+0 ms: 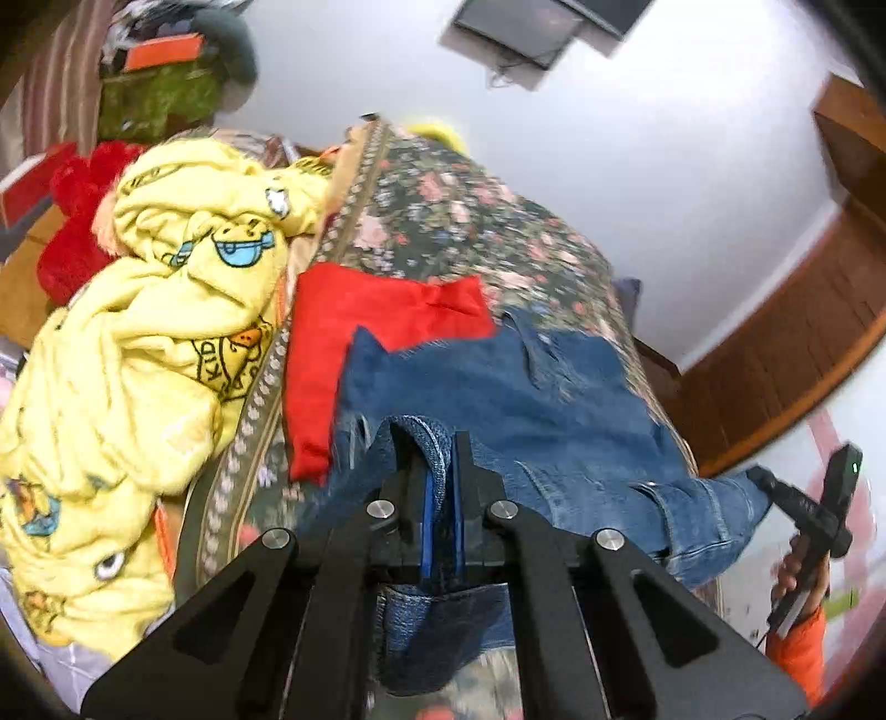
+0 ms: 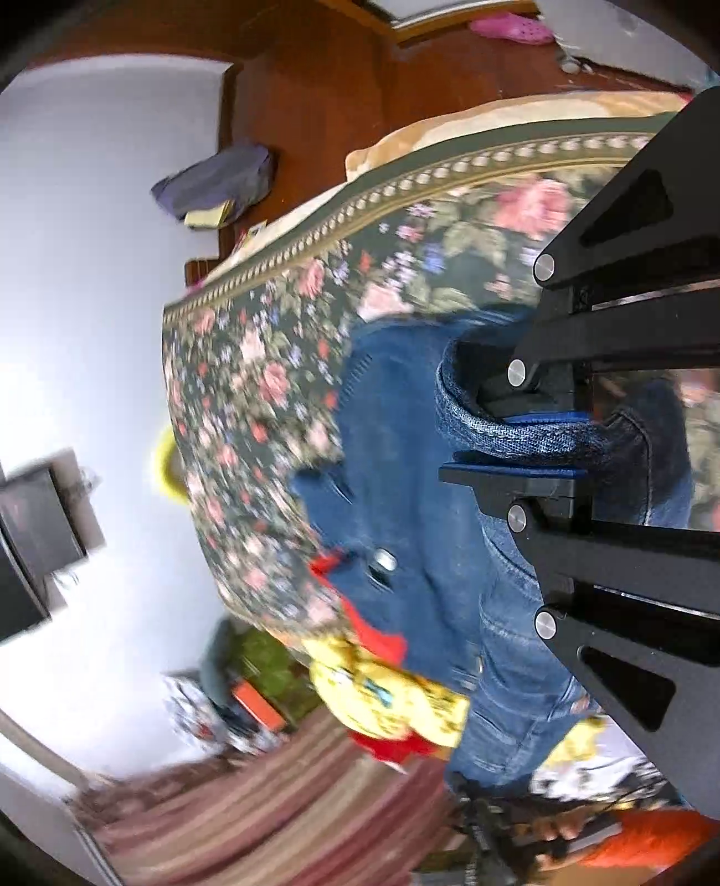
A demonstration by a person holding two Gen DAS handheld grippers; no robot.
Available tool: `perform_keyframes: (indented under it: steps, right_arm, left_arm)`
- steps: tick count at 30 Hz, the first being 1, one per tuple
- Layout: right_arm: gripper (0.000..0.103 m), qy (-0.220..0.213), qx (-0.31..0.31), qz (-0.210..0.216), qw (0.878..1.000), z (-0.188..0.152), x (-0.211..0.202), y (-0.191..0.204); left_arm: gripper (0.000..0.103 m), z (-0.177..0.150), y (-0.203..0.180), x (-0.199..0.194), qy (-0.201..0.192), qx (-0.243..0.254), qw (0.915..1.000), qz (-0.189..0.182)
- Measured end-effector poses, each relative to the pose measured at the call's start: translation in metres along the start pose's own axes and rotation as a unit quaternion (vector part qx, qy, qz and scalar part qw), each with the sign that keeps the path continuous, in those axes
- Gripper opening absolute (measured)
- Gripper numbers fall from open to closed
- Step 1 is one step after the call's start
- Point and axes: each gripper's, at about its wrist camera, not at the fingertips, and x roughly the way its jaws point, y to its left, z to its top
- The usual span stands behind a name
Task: Fold large clothes
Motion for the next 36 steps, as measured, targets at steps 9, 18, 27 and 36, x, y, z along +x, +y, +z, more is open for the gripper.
perform_keyframes:
  steps: [9, 18, 27, 36]
  right_arm:
    - [0.009, 0.082, 0.028, -0.041, 0.995, -0.009, 0.095, -0.039]
    - [0.020, 0.094, -0.038, -0.073, 0.992, -0.017, 0.081, -0.026]
    - [0.060, 0.041, -0.132, -0.123, 0.983, -0.036, 0.030, 0.010]
    - [0.060, 0.082, -0.067, -0.068, 0.992, -0.067, 0.042, -0.001]
  left_arm:
    - [0.007, -0.018, 0.030, 0.111, 0.075, 0.000, 0.9937, 0.083]
    - [0.010, -0.031, 0.005, 0.098, 0.077, 0.112, 0.9824, 0.127]
    - [0.046, -0.037, 0.004, 0.050, 0.051, 0.113, 0.9860, 0.112]
    - [0.044, -0.063, 0.024, 0.055, 0.094, 0.046, 0.9925, 0.064]
